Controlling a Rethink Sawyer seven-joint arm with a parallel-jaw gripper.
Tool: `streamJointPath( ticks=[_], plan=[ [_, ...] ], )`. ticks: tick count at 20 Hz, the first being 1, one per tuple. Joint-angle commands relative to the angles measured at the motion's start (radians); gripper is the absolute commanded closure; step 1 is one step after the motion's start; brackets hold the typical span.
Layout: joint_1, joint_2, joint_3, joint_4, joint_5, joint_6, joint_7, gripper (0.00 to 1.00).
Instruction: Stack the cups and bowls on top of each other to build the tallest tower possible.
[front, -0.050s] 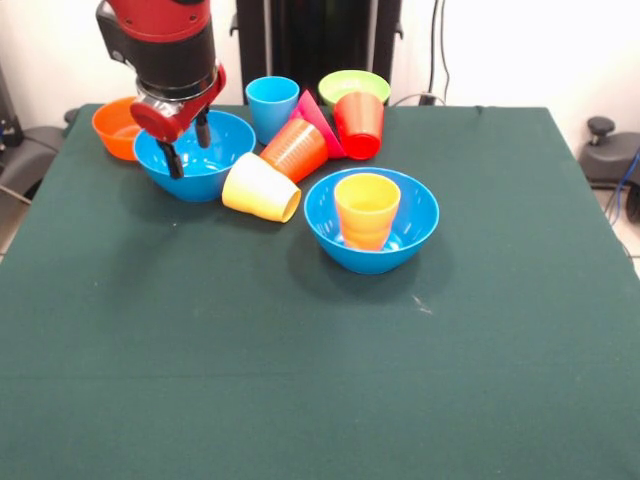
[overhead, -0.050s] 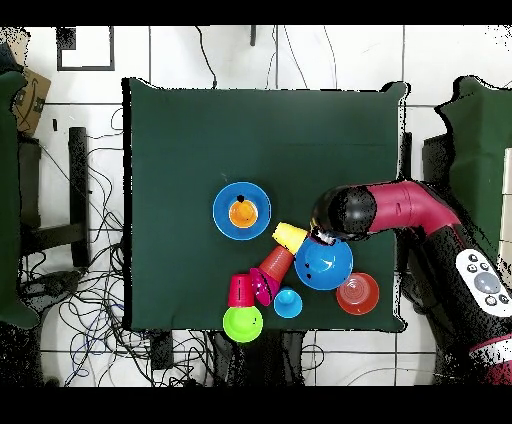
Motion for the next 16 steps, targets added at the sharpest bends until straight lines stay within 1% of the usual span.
streamJointPath(
  ticks=[1, 7, 13, 16],
  plan=[
    [0.007, 0.035, -0.024, -0.043, -0.125, -0.068, -0.173, 0.0],
    [-0.017, 0.059, -0.01, -0.049, -0.147, -0.136, -0.175, 0.0],
    [-0.025, 0.073, -0.012, -0.044, -0.155, -0.152, -0.163, 0.0],
    [-0.013, 0.093, -0.015, -0.066, -0.163, -0.15, -0.16, 0.0]
  ],
)
